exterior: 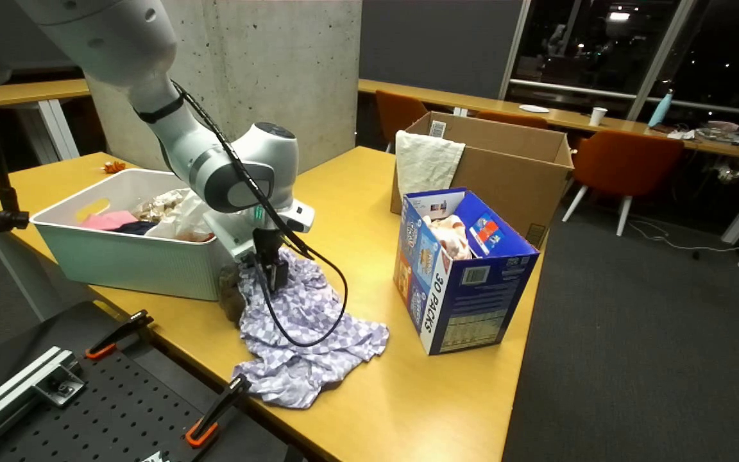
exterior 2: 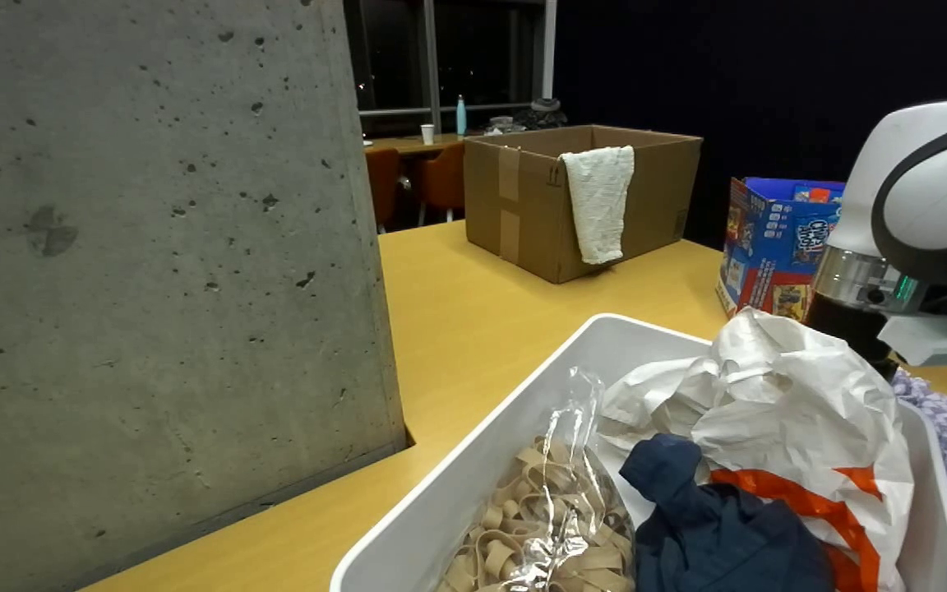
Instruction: Remove the toy moose and checked cloth from the white basket, put them on the table and then put them inside the blue box
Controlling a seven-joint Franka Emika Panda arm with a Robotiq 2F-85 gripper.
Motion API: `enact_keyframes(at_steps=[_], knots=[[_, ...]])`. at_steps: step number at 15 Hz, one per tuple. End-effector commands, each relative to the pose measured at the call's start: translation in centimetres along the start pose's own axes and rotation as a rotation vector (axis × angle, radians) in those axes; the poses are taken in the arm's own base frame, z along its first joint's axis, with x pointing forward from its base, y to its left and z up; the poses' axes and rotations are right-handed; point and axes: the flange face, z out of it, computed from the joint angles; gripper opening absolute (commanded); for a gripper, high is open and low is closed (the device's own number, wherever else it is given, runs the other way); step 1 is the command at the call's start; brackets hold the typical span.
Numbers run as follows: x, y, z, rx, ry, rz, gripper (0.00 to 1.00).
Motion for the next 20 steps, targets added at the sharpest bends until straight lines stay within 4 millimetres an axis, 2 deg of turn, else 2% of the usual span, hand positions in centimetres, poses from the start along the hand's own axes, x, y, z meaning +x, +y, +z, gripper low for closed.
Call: enact_keyframes(at_steps=[1,5,9,10,12,15,20], knots=[[1.2,-0.4,0.8,0.036,0.003,-0.017,0.59],[1.7,-0.9,0.6,0.042,0.005,-0.029,0.29],[1.3,0.0,-1.3,0.035,0.024,-0.012,0.02],[1.0,0.4,-2.0,0.033,0.031,-0.002,0.06],[0.7,1.0,-3.1,0.029,0.041,0.008,0.04],[0.2,2.1,-5.4,0.017,0.058,0.034,0.05],[0.2,5.1,-12.0,-0.002,0.054,0.054,0.05]])
